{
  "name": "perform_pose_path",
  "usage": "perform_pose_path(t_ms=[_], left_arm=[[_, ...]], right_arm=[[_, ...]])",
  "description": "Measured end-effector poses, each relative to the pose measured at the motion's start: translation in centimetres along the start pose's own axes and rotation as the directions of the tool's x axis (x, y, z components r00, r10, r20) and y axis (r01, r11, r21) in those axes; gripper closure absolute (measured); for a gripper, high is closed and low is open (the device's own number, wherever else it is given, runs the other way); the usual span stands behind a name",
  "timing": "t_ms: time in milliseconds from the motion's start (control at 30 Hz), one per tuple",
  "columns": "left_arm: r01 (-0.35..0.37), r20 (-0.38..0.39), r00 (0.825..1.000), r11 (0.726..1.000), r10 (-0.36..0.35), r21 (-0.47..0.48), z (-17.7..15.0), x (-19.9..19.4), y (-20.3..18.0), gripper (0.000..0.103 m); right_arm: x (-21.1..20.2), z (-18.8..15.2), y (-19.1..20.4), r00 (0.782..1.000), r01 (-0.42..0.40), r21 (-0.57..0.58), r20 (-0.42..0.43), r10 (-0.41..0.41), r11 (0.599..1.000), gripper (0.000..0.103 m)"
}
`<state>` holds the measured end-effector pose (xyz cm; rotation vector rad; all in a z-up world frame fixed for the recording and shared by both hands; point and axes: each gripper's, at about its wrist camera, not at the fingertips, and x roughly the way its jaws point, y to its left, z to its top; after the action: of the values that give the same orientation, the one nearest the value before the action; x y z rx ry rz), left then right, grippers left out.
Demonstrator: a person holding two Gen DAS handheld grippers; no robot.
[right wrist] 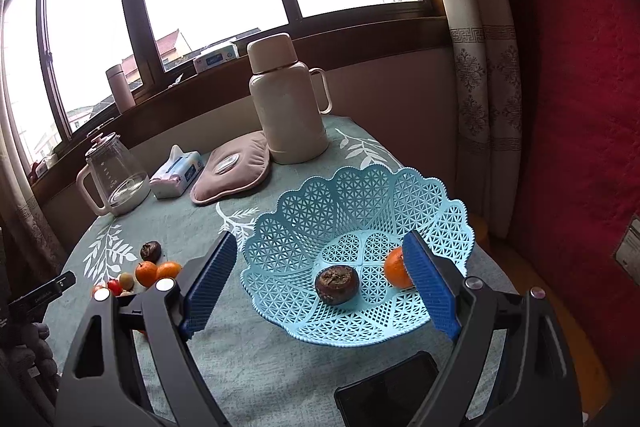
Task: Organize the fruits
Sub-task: 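Withdraw both tools from the basket back toward the remaining fruit, then grasp the large orange beside the red tomato with the left tool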
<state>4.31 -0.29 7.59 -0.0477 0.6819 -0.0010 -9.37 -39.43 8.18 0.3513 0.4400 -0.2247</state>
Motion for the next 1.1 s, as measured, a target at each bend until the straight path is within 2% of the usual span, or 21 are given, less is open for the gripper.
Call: perform_pose_path(t_ms=[200,567,833,1100], left_arm=[[-0.003,-0.046,0.999,1.000,0.002,-0.011,-0.5,1.9,0.8,0.015],[0.021,-0.087,0.996,0.999,-0.017,0.044,-1.4,4.7,-0.9,0.016],[0.041,-0.128,0.991,0.998,-0.034,0.052,-1.6,6.8,-1.4,0.030],[0.068,-0.154,0.986,0.997,-0.062,0.035,-1.8,8.1,-1.2,0.053]], right_arm=[[0.2,-0.5,1.1,1.000,-0.017,-0.026,-0.014,0.016,1.000,0.017],[0.5,-1.5,2.6,0.999,-0.038,-0.067,-0.039,0.036,0.997,0.017],[0.9,-2.1,3.2,0.998,-0.043,-0.081,-0.057,0.039,0.996,0.017],[1.4,-2.9,4.5,0.996,-0.056,-0.113,-0.077,0.048,0.992,0.017]])
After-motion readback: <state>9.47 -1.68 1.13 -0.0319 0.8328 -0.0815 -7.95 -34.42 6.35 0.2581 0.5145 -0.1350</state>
